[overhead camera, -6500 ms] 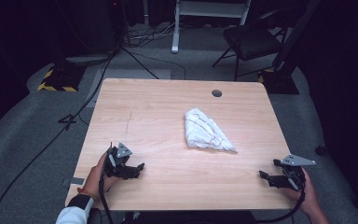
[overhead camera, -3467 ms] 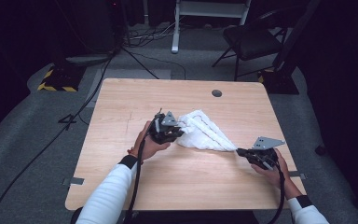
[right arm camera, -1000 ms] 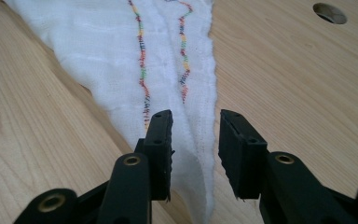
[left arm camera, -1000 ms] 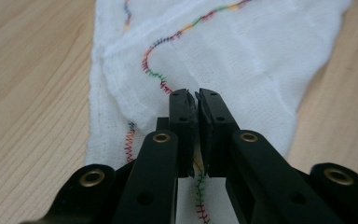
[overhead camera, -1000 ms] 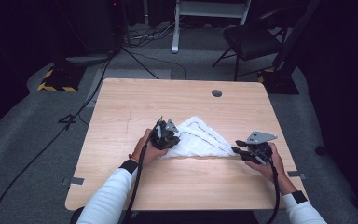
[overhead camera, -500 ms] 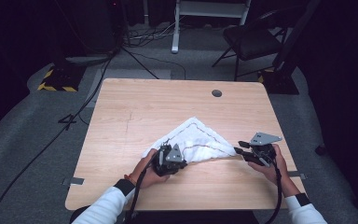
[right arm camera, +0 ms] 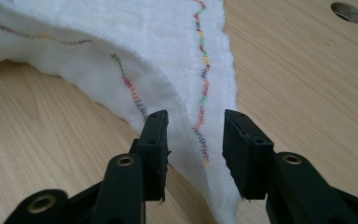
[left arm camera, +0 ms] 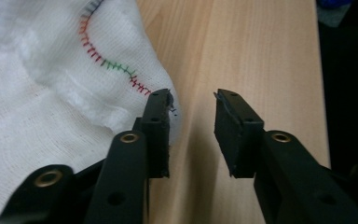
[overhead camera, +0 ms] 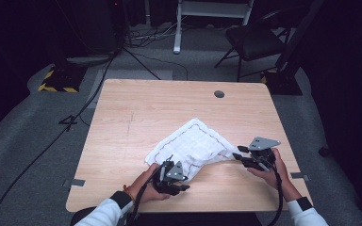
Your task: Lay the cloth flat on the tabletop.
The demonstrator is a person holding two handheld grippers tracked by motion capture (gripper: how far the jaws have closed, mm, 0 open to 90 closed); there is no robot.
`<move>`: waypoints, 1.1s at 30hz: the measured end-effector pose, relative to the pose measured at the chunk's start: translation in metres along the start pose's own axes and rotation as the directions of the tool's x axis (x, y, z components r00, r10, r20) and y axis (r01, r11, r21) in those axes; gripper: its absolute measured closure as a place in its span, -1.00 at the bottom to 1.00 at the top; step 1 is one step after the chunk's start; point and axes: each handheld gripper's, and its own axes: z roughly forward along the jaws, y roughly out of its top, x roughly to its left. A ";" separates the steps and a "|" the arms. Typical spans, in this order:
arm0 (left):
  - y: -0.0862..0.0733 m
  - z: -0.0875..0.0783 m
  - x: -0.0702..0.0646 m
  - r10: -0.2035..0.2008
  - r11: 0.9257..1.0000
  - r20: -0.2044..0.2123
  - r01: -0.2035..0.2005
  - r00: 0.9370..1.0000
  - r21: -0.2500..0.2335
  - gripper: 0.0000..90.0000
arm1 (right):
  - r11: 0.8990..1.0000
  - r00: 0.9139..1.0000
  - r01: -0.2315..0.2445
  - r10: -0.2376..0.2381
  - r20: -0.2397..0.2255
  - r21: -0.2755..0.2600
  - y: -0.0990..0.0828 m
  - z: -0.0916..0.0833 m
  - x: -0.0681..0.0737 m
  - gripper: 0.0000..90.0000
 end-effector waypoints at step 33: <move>-0.011 -0.018 0.113 -0.277 0.960 -0.227 0.276 0.934 -0.038 0.21 | 0.995 0.947 0.096 -0.103 -0.306 -0.037 0.034 0.017 0.091 0.12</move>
